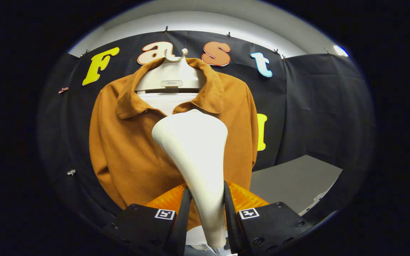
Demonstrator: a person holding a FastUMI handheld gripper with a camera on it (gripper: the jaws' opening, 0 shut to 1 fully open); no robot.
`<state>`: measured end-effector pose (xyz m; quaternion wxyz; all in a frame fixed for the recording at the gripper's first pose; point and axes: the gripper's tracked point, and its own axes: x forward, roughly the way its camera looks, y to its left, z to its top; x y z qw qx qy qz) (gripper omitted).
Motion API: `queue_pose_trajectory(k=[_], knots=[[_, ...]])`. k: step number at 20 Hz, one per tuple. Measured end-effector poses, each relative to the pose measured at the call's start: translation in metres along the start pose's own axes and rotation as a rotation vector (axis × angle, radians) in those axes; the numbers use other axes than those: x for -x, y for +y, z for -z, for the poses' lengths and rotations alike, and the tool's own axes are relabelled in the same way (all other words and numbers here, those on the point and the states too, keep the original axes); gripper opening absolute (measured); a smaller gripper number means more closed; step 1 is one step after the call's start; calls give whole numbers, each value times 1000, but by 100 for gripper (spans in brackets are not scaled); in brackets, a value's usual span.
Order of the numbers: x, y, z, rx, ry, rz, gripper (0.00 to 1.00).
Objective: Iron the clothes twice with a garment steamer, once on the left side and once on the right side.
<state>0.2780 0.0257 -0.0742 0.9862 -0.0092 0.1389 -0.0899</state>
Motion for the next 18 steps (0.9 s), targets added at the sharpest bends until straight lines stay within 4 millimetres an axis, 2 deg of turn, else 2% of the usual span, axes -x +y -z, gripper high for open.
queue_pose_trajectory(k=[6, 13, 18], knots=[[6, 48, -2, 17, -8, -86, 50], [-3, 77, 9, 38, 22, -128, 50], [-18, 86, 24, 56, 66, -128, 50]])
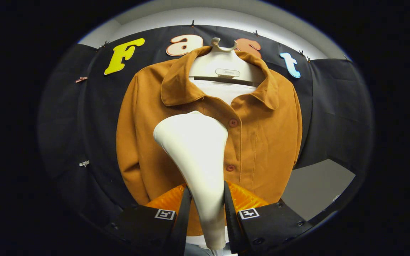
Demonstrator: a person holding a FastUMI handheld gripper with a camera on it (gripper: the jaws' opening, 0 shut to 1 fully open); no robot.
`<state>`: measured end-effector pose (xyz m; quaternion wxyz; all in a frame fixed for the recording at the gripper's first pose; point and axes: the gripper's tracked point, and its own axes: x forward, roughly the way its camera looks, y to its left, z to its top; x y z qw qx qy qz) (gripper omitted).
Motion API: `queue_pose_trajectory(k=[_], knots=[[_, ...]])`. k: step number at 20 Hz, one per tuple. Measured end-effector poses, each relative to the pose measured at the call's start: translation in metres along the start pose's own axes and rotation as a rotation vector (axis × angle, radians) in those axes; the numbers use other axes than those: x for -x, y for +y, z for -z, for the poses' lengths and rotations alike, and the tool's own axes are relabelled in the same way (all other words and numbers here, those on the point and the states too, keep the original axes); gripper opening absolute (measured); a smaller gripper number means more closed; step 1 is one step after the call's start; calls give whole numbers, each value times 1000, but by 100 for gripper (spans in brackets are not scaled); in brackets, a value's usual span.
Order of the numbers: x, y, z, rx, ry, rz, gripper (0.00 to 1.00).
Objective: Iron the clothes twice with a garment steamer, once on the left side and once on the right side.
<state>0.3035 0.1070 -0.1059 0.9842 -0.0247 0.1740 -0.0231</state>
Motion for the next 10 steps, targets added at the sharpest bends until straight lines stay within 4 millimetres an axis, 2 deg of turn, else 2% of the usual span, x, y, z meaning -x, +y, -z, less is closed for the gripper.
queue_pose_trajectory(k=[5, 10], knots=[[-17, 9, 14, 8, 44, -8, 50], [-33, 19, 44, 25, 133, -27, 50]])
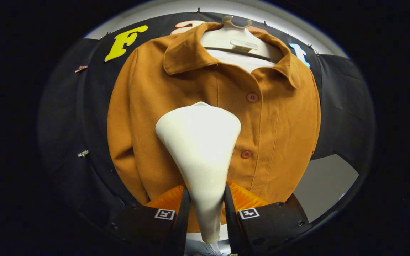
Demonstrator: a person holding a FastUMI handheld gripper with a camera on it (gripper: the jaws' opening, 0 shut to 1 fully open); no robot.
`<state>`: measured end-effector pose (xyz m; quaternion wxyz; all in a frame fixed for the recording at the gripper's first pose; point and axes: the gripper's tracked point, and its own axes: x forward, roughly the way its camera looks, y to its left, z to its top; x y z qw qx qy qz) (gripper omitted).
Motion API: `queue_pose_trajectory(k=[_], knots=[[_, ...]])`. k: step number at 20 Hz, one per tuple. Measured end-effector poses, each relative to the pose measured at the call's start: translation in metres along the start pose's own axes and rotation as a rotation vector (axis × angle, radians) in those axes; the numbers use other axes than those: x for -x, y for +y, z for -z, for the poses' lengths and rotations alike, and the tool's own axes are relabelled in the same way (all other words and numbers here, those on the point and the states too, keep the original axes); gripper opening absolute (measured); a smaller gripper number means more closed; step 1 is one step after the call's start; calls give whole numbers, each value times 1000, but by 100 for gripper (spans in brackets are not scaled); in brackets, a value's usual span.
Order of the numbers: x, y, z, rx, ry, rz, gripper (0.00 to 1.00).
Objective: Iron the clothes twice with a garment steamer, once on the left side and once on the right side.
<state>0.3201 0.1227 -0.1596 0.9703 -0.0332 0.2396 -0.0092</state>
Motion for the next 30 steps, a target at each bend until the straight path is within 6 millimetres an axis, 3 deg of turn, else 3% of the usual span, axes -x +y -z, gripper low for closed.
queue_pose_trajectory(k=[7, 16, 23, 30], knots=[[-17, 5, 46, 5, 125, -24, 50], [-21, 2, 101, -15, 264, -31, 50], [-20, 1, 146, -42, 385, -43, 50], [-2, 5, 171, -36, 452, -41, 51]])
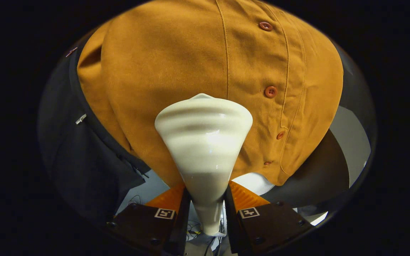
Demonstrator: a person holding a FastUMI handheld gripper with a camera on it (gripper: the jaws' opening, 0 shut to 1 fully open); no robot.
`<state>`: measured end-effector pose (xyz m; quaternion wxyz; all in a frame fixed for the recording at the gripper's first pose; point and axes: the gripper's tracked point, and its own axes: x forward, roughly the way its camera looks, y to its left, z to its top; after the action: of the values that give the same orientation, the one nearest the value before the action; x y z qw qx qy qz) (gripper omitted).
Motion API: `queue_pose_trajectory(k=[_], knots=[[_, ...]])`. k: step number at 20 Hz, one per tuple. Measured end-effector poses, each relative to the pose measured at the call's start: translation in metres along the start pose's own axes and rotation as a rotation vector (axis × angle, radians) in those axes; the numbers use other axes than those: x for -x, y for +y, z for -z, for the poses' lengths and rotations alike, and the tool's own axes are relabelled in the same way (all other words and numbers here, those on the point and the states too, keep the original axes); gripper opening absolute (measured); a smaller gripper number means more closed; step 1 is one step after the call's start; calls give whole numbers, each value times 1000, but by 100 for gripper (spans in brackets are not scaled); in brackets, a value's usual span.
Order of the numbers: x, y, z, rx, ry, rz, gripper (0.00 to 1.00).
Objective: Iron the clothes twice with a garment steamer, once on the left side and once on the right side.
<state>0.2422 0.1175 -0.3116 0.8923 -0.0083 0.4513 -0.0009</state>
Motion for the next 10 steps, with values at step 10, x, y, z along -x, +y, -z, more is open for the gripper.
queue_pose_trajectory(k=[10], knots=[[86, -13, -72, -10, -274, 24, 50]])
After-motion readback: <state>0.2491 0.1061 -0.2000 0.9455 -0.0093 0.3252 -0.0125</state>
